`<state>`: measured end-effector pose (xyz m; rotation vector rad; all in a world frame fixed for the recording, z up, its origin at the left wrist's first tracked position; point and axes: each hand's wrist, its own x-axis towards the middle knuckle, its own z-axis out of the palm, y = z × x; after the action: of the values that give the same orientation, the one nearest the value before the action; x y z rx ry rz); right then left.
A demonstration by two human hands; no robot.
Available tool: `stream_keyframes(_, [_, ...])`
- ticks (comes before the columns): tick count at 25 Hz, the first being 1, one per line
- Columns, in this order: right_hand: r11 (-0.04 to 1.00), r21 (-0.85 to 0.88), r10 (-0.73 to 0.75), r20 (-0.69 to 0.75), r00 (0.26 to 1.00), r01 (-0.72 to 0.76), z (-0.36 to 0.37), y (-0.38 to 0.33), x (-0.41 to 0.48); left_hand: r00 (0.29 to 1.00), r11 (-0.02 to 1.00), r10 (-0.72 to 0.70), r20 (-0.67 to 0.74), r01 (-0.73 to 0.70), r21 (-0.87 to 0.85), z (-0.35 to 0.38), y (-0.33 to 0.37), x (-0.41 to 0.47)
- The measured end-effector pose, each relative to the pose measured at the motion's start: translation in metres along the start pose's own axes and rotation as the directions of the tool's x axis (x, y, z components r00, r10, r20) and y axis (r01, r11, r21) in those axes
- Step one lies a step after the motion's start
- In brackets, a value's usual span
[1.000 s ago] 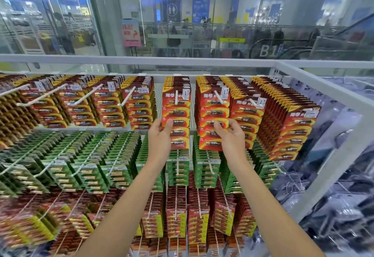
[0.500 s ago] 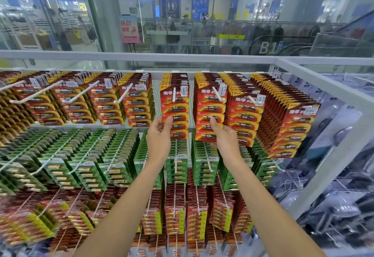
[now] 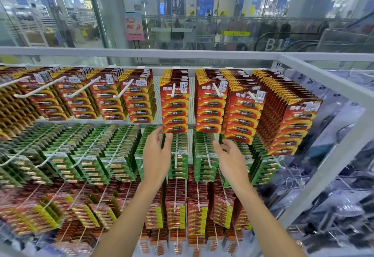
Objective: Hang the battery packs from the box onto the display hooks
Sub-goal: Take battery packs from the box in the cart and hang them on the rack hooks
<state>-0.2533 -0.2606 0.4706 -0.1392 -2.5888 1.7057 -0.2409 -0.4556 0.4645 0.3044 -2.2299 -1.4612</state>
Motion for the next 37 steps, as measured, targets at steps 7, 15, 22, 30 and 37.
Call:
stream_keyframes(7, [0.998,0.003,-0.067,0.008,0.998,0.067,-0.013,0.041,-0.043,0.999,0.995,0.001,0.034,-0.004,0.101,0.003,-0.018,-0.063])
stream_keyframes(15, [1.0,-0.024,0.0,0.002,1.0,0.0,-0.022,0.108,-0.106,0.99,0.991,-0.069,0.12,0.054,0.124,0.015,-0.044,-0.147])
stream_keyframes(22, [0.991,-0.069,0.109,-0.05,0.993,-0.112,-0.044,0.154,-0.183,0.959,0.997,-0.078,0.272,0.07,0.039,0.02,-0.061,-0.219])
stream_keyframes(30, [0.945,-0.079,0.303,-0.154,0.94,-0.317,-0.079,0.191,-0.283,0.864,0.973,-0.168,0.474,0.223,-0.062,0.044,-0.079,-0.322])
stream_keyframes(37, [0.902,-0.085,0.393,-0.243,0.887,-0.423,-0.122,0.259,-0.324,0.785,0.967,-0.204,0.585,0.254,-0.004,0.087,-0.069,-0.38])
